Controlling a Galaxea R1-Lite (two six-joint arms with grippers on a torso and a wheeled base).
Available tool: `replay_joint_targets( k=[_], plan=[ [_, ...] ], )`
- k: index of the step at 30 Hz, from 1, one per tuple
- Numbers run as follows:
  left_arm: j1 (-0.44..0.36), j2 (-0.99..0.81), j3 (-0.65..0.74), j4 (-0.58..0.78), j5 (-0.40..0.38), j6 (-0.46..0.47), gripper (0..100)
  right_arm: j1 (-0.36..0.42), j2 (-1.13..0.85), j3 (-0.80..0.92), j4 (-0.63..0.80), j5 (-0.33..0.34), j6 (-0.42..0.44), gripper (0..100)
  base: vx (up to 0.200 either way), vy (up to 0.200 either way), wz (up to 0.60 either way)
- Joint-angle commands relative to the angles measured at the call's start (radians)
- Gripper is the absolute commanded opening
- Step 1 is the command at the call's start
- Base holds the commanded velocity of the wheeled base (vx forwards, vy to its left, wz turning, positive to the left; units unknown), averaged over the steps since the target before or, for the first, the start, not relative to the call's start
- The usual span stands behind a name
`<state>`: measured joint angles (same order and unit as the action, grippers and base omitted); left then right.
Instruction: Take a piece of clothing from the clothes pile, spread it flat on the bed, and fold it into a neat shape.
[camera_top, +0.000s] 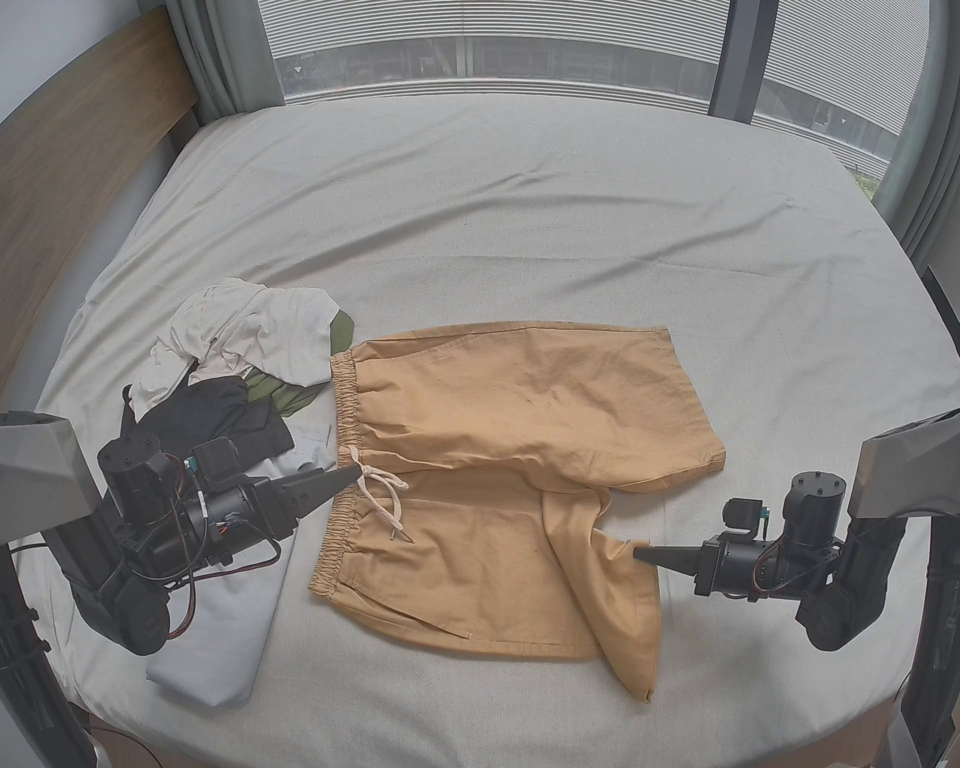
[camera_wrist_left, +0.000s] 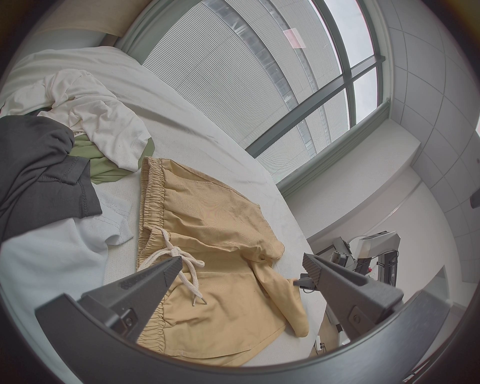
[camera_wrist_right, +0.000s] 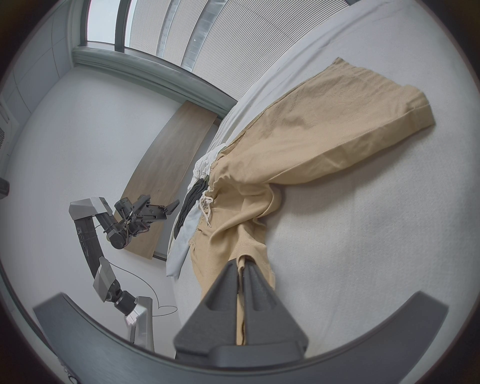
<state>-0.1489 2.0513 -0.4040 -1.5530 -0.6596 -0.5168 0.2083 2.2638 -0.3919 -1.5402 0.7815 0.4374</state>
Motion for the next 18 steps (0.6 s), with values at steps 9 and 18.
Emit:
replay_joint_targets(
  k=[9,18],
  plan=[
    [0.0,0.003,-0.001,-0.002,0.0,0.0,100,-0.104,-0.038,-0.022,0.002,0.001,-0.002,0,0.0,0.0,0.0],
    [0.0,0.004,0.001,-0.002,0.0,0.0,100,-0.165,-0.029,-0.071,0.009,-0.002,0.0,0,0.0,0.0,0.0]
  ],
)
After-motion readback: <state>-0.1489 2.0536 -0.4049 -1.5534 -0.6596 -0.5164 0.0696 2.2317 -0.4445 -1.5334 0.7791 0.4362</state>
